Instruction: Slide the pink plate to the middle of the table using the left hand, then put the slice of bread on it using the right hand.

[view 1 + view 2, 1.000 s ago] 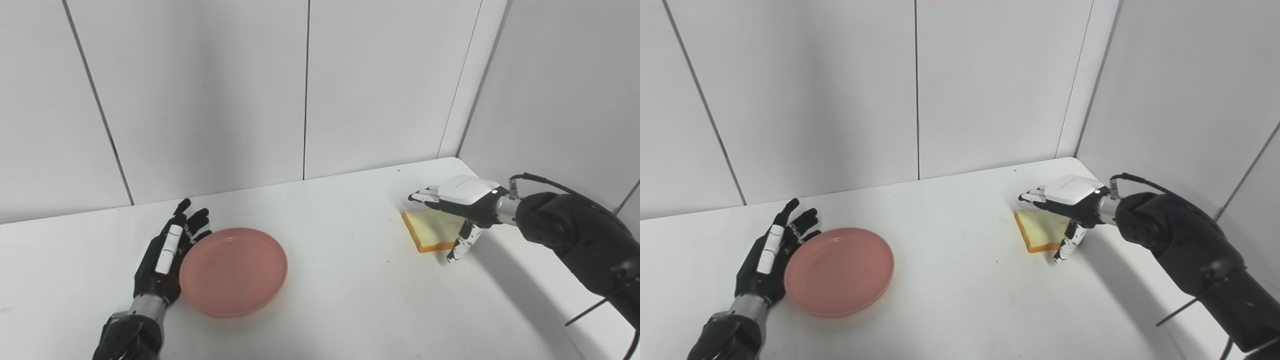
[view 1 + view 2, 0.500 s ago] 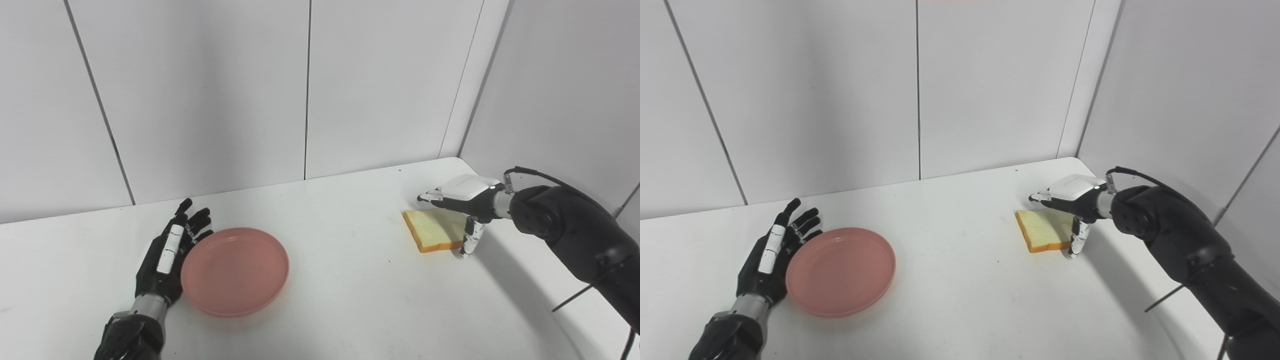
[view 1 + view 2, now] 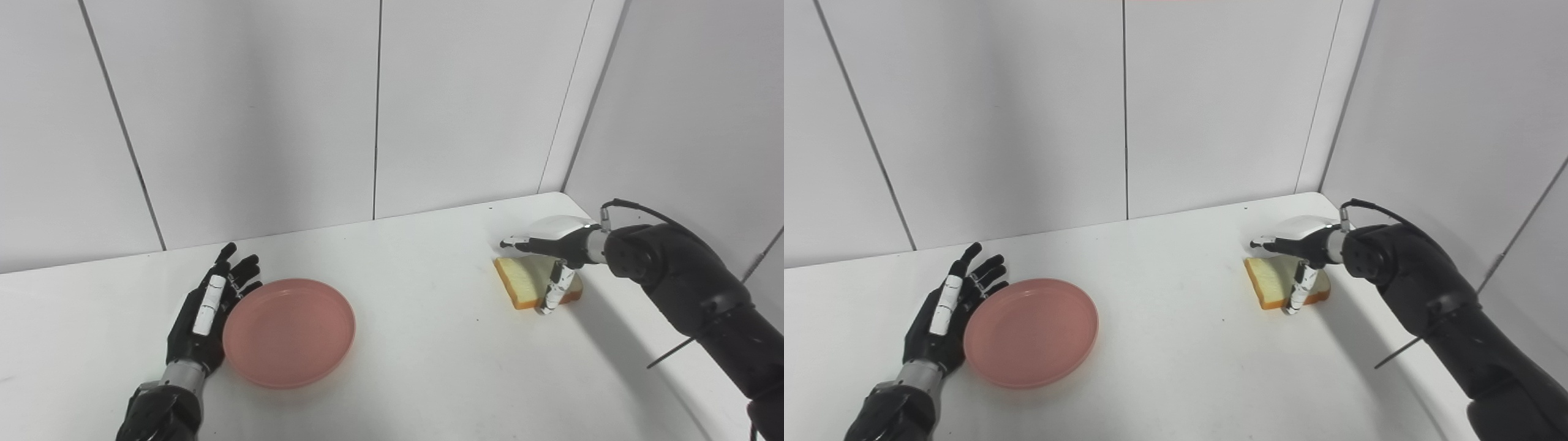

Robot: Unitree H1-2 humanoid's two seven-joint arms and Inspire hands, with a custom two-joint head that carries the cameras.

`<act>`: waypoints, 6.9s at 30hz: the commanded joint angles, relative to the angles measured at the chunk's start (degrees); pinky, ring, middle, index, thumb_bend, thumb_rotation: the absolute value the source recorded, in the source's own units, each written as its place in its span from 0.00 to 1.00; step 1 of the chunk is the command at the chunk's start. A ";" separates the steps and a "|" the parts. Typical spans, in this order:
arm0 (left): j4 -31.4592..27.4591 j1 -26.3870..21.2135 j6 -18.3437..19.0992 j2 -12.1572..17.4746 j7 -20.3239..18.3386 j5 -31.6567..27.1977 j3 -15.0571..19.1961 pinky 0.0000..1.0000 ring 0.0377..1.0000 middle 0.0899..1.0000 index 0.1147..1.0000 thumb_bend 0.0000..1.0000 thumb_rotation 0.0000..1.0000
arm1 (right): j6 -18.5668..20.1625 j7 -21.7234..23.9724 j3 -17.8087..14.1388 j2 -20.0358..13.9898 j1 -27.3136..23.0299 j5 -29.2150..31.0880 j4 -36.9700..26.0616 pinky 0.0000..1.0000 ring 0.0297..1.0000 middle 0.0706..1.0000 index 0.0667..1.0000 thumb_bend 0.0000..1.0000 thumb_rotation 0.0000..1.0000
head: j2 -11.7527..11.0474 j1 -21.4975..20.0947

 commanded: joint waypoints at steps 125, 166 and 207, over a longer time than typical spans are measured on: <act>10.66 -0.87 -8.70 -6.44 4.91 4.01 -2.29 0.76 0.84 0.77 0.92 0.84 0.76 | 0.66 7.37 18.43 25.94 -19.39 -7.58 -13.93 0.29 0.35 0.41 0.48 0.53 0.01 | -0.54 20.60; 11.02 -1.26 -8.49 -6.44 3.94 3.37 -1.23 0.77 0.84 0.75 0.91 0.82 0.75 | -4.45 3.02 13.96 24.17 -18.28 -3.44 -16.56 0.64 0.71 0.71 0.68 1.00 0.44 | -0.56 20.55; -1.28 1.83 -7.97 -6.86 18.15 10.66 -3.30 1.00 1.00 1.00 0.99 0.81 0.82 | -5.85 -30.08 -14.08 38.11 6.20 29.11 -1.60 0.91 0.93 0.92 0.88 0.86 1.00 | -0.65 20.04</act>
